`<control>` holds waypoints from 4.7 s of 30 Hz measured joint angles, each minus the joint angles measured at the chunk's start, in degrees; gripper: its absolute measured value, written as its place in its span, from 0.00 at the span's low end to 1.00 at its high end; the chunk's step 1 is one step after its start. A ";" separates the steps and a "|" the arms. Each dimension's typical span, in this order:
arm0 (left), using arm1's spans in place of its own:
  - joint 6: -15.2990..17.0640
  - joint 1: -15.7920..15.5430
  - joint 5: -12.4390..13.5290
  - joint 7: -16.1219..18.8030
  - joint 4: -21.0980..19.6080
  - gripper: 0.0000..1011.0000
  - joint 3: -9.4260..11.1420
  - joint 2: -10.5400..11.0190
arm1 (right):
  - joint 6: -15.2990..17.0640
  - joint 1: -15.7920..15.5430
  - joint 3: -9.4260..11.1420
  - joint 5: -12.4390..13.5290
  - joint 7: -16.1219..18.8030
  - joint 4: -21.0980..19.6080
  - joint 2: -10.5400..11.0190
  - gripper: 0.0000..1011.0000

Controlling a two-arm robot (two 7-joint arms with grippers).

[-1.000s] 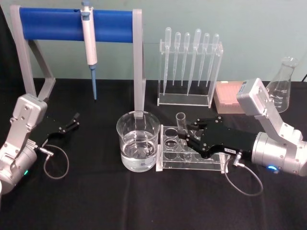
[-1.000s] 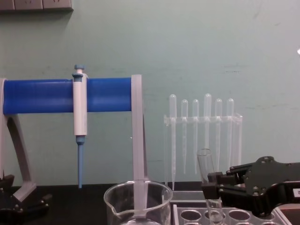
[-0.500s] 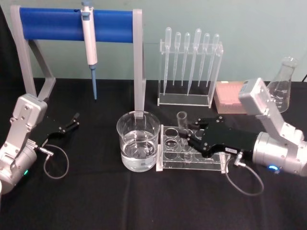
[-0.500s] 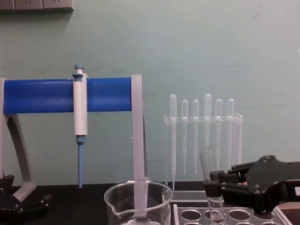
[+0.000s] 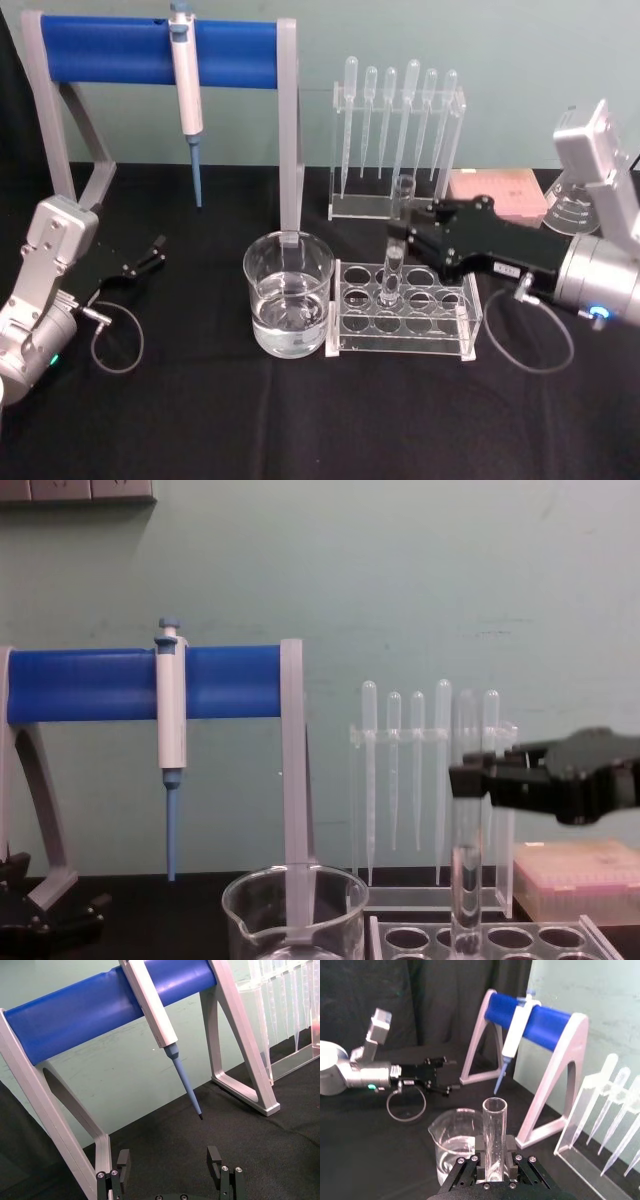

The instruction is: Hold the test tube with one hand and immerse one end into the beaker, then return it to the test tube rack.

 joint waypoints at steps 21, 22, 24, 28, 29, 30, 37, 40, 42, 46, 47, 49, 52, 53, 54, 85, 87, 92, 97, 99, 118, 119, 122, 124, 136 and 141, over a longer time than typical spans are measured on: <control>0.00 0.00 0.00 0.00 0.00 0.99 0.00 0.00 | 4.79 3.23 1.03 6.33 -2.83 -4.60 2.57 0.24; 0.00 0.00 0.00 0.00 0.00 0.99 0.00 0.00 | 4.83 3.35 0.94 6.45 -2.90 -4.61 2.63 0.24; 0.00 0.00 0.00 0.00 0.00 0.99 0.00 0.00 | 4.90 3.54 0.71 6.68 -3.17 -4.59 2.75 0.24; 0.00 0.00 0.00 0.00 0.00 0.99 0.00 0.00 | 4.92 3.60 0.62 6.78 -3.24 -4.57 2.78 0.24; 0.00 0.00 0.00 0.00 0.00 0.99 0.00 0.00 | 4.92 3.59 0.63 6.77 -3.23 -4.56 2.77 0.24; 0.00 0.00 0.00 0.00 0.00 0.99 0.00 0.00 | 4.92 3.58 0.64 6.77 -3.23 -4.56 2.77 0.24; 0.00 0.00 0.00 0.00 0.00 0.99 0.00 0.00 | 4.91 3.54 0.68 6.71 -3.19 -4.52 2.73 0.24; 0.00 0.00 0.00 0.00 0.00 0.99 0.00 0.00 | 4.90 3.52 0.70 6.70 -3.18 -4.50 2.72 0.24; 0.00 0.00 0.00 0.00 0.00 0.99 0.00 0.00 | 4.89 3.52 0.72 6.69 -3.18 -4.49 2.71 0.24; 0.00 0.00 0.00 0.00 0.00 0.99 0.00 0.00 | 4.87 3.50 0.75 6.68 -3.18 -4.48 2.69 0.24; 0.00 0.00 0.00 0.00 0.00 0.99 0.00 0.00 | 4.87 3.49 0.75 6.68 -3.18 -4.48 2.69 0.24; 0.00 0.00 0.00 0.00 0.00 0.99 0.00 0.00 | 4.86 3.48 0.76 6.67 -3.17 -4.48 2.68 0.24; 0.00 0.00 0.00 0.00 0.00 0.99 0.00 0.00 | 4.84 3.47 0.77 6.66 -3.17 -4.48 2.67 0.24; 0.00 0.00 0.00 0.00 0.00 0.99 0.00 0.00 | 4.84 3.47 0.77 6.66 -3.17 -4.48 2.67 0.24; 0.00 0.00 0.00 0.00 0.00 0.99 0.00 0.00 | 4.83 3.47 0.77 6.65 -3.16 -4.48 2.67 0.24; 0.00 0.00 0.00 0.00 0.00 0.99 0.00 0.00 | 4.80 3.47 0.77 6.62 -3.08 -4.48 2.67 0.24; 0.00 0.00 0.00 0.00 0.00 0.99 0.00 0.00 | 4.81 3.47 0.77 6.62 -3.08 -4.48 2.67 0.24; 0.00 0.00 0.00 0.00 0.00 0.99 0.00 0.00 | 4.81 3.47 0.77 6.62 -3.09 -4.48 2.67 0.24; 0.00 0.00 0.00 0.00 0.00 0.99 0.00 0.00 | 4.81 3.47 0.77 6.62 -3.08 -4.48 2.67 0.24; 0.00 0.00 0.00 0.00 0.00 0.99 0.00 0.00 | 4.81 3.47 0.77 6.62 -3.08 -4.48 2.67 0.24; 0.00 0.00 0.00 0.00 0.00 0.99 0.00 0.00 | 4.81 3.47 0.77 6.62 -3.08 -4.48 2.67 0.24; 0.00 0.00 0.00 0.00 0.00 0.99 0.00 0.00 | 4.81 3.47 0.77 6.62 -3.08 -4.48 2.67 0.24; 0.00 0.00 0.00 0.00 0.00 0.99 0.00 0.00 | 4.81 3.47 0.77 6.62 -3.08 -4.49 2.67 0.24; 0.00 0.00 0.00 0.00 0.00 0.99 0.00 0.00 | 4.81 3.47 0.77 6.62 -3.08 -4.48 2.67 0.24; 0.00 0.00 0.00 0.00 0.00 0.99 0.00 0.00 | 4.81 3.47 0.77 6.62 -3.08 -4.49 2.67 0.24; 0.00 0.00 0.00 0.00 0.00 0.99 0.00 0.00 | 4.81 3.47 0.77 6.62 -3.08 -4.48 2.67 0.24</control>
